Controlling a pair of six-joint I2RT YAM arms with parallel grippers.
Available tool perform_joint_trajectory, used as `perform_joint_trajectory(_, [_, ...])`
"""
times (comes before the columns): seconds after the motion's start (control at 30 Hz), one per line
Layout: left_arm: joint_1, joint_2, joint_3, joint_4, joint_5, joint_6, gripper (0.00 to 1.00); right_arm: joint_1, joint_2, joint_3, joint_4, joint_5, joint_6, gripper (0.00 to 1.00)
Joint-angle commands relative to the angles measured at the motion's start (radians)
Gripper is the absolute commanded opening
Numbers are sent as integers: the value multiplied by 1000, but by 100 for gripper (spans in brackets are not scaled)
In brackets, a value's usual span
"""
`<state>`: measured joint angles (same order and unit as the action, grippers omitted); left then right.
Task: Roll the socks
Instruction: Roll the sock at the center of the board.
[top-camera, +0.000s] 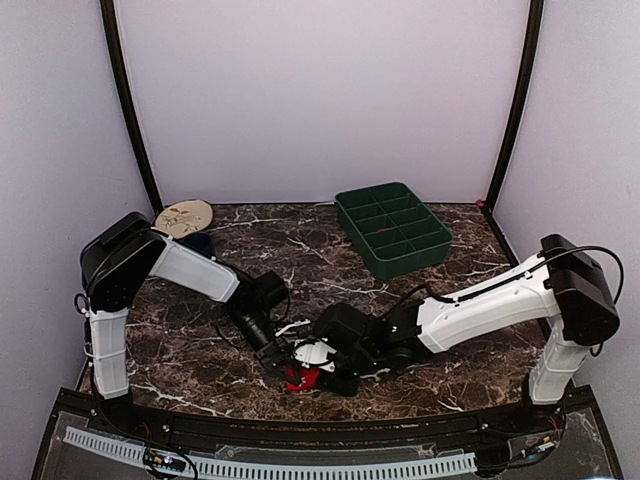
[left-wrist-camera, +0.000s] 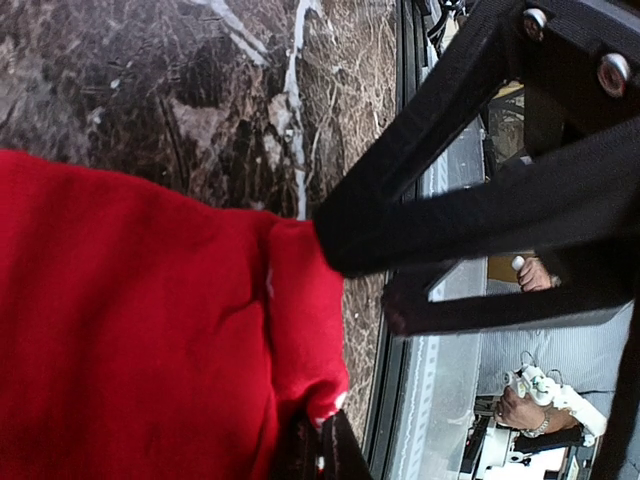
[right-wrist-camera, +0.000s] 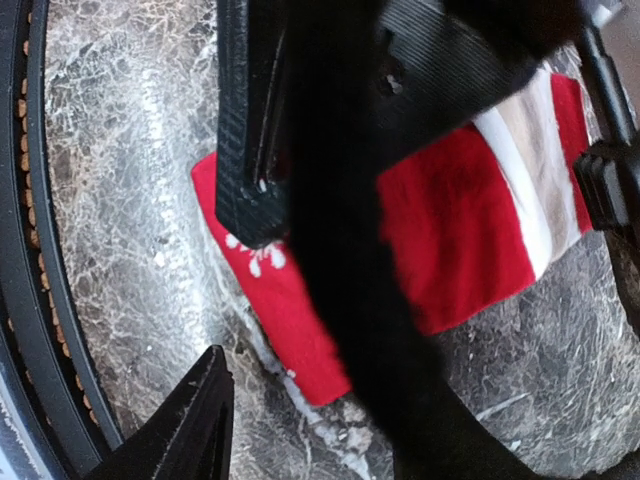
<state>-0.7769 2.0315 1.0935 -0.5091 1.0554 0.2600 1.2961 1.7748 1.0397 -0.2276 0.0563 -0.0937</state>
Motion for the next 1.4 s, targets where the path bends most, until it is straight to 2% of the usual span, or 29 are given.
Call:
perform_joint_trajectory(0.0, [5, 6, 13, -36, 19, 30, 0, 16, 35, 63, -27, 43, -68, 50])
perform_joint_trajectory(0.17, [5, 12, 12, -36, 34, 33, 0, 20, 78, 103, -53, 59, -109, 52])
perform_joint_trajectory(0.33, [5, 20, 15, -39, 52, 37, 0, 20, 98, 106, -54, 79, -143, 60])
perform_joint_trajectory(0.63, [7, 36, 16, -40, 76, 42, 0, 17, 130, 106, -37, 103, -182, 59])
perform_joint_trajectory(0.73, [7, 40, 17, -42, 76, 41, 0, 8, 136, 106, -42, 81, -191, 53])
perform_joint_trajectory(0.87, [11, 45, 22, -41, 69, 41, 0, -10, 132, 136, -60, 43, -198, 24])
perform_joint_trajectory(0.93, [16, 45, 27, -41, 61, 38, 0, -16, 128, 134, -70, 29, -197, 17])
perform_joint_trajectory(1.23, [40, 42, 37, -32, 37, 10, 1, -23, 95, 87, -84, 12, -172, 14])
perform_joint_trajectory(1.37, [54, 31, 36, -29, 33, 3, 1, -24, 78, 66, -82, 25, -155, 18])
